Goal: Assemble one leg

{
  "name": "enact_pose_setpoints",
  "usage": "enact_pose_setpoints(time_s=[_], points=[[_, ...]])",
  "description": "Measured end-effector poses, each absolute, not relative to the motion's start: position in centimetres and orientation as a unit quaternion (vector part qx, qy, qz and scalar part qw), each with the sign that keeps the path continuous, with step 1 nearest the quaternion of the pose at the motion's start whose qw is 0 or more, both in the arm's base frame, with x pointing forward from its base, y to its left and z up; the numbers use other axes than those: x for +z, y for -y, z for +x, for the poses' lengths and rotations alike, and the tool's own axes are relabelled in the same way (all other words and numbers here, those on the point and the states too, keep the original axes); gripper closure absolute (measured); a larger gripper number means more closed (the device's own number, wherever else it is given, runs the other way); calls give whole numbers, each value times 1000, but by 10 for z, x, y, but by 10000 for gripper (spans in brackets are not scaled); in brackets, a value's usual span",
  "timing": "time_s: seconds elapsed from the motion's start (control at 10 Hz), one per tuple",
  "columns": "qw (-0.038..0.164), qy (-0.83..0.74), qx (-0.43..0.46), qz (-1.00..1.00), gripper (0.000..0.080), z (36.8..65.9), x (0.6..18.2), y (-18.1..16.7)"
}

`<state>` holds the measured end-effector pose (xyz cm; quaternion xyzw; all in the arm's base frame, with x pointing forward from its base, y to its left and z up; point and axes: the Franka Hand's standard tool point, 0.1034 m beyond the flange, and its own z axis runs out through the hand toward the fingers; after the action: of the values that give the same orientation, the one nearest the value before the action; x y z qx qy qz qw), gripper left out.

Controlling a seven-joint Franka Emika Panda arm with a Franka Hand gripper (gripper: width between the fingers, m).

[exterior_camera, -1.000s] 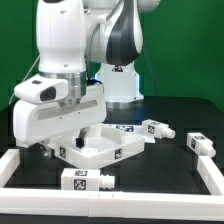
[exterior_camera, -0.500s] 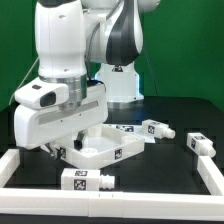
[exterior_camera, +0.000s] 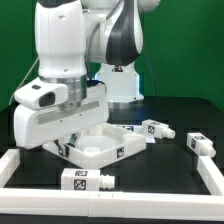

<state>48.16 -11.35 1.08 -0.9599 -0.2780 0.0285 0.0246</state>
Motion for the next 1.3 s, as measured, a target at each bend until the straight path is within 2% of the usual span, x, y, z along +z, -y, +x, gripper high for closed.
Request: enact_pose_setpoints(time_s=[0.1, 0.3, 0.4, 1.0, 1.3], points=[[23, 198, 30, -979, 746, 487, 12, 98], [24, 140, 29, -989, 746, 503, 16, 63], [24, 133, 23, -991, 746, 511, 19, 58], [24, 131, 27, -991, 745, 508, 17, 61], [25, 53, 30, -998, 745, 532, 16, 38]])
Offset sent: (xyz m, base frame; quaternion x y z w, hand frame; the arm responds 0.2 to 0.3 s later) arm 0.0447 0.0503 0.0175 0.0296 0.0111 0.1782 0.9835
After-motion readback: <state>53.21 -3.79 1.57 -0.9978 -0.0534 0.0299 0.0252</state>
